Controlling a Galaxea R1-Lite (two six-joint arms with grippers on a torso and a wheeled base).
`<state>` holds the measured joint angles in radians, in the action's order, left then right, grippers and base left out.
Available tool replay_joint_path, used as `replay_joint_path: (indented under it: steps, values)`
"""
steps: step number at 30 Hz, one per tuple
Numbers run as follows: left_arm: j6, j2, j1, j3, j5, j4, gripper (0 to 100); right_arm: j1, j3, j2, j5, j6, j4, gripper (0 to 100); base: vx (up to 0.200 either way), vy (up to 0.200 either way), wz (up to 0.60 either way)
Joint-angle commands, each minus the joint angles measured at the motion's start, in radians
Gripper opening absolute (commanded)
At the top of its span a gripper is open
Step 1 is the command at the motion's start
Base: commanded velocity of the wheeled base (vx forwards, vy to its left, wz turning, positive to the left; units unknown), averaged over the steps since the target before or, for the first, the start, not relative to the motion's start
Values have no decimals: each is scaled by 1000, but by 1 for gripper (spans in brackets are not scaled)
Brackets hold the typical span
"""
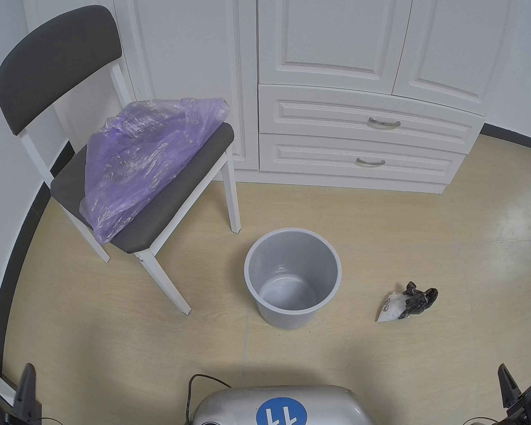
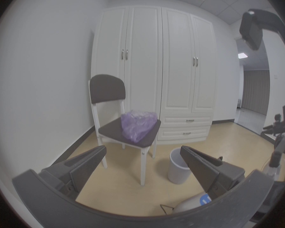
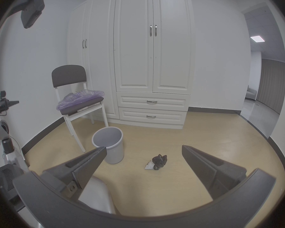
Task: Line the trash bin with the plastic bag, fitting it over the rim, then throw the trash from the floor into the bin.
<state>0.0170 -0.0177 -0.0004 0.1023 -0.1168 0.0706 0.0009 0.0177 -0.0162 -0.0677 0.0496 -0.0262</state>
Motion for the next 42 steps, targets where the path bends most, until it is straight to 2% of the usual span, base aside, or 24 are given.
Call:
replay_joint_path:
  steps: [1, 3, 4, 6, 7, 8, 10, 11, 12, 15, 16, 19, 21, 24, 28, 34, 38, 39, 42]
  values:
    - [31, -41, -13, 160, 12, -25, 100, 1, -16, 16, 5, -28, 3, 100, 0, 0, 0]
    - [66, -74, -30, 181, 14, -38, 100, -1, -16, 16, 8, -27, 14, 100, 0, 0, 0]
    - [70, -97, -38, 172, 19, -49, 100, 2, 25, 12, 5, -65, 58, 100, 0, 0, 0]
    - [31, -117, -30, 189, 25, -52, 100, 13, 252, -73, -61, -261, 163, 100, 0, 0, 0]
    - [9, -134, -32, 218, 23, -57, 100, 5, 278, -166, -104, -321, 135, 100, 0, 0, 0]
    - [1, -156, -38, 241, 22, -66, 100, -2, 272, -242, -130, -327, 117, 100, 0, 0, 0]
    - [-6, -278, -50, 258, 37, -60, 100, -30, 277, -372, -149, -252, 140, 100, 0, 0, 0]
    - [-8, -286, -49, 258, 39, -60, 100, -30, 277, -375, -149, -249, 144, 100, 0, 0, 0]
    - [-23, -354, -41, 269, 54, -58, 100, -27, 291, -426, -156, -240, 236, 100, 0, 0, 0]
    - [-63, -406, -43, 292, 59, -60, 100, -19, 332, -501, -184, -232, 285, 100, 0, 0, 0]
    - [-108, -495, -39, 324, 60, -61, 100, -12, 404, -634, -198, -223, 285, 100, 0, 0, 0]
    - [-144, -581, -41, 355, 60, -60, 100, -10, 478, -771, -189, -195, 290, 100, 0, 0, 0]
    - [-201, -683, -38, 379, 62, -63, 100, -7, 518, -880, -169, -154, 299, 100, 0, 0, 0]
    - [-269, -797, -36, 398, 106, -61, 100, 10, 478, -901, -127, -162, 290, 100, 0, 0, 0]
    - [-365, -987, -43, 458, 201, -55, 100, 100, 433, -920, -93, -157, 298, 100, 0, 0, 0]
    - [-382, -1246, -93, 576, 266, -15, 100, 128, 452, -938, 31, -157, 305, 100, 0, 0, 0]
    - [-382, -1331, -104, 614, 304, -2, 100, 142, 447, -930, 42, -151, 305, 100, 0, 0, 0]
    - [-381, -1412, -133, 657, 339, 20, 100, 145, 443, -924, 45, -148, 302, 100, 0, 0, 0]
    - [-381, -1490, -161, 685, 391, 61, 100, 145, 443, -923, 45, -148, 302, 100, 0, 0, 0]
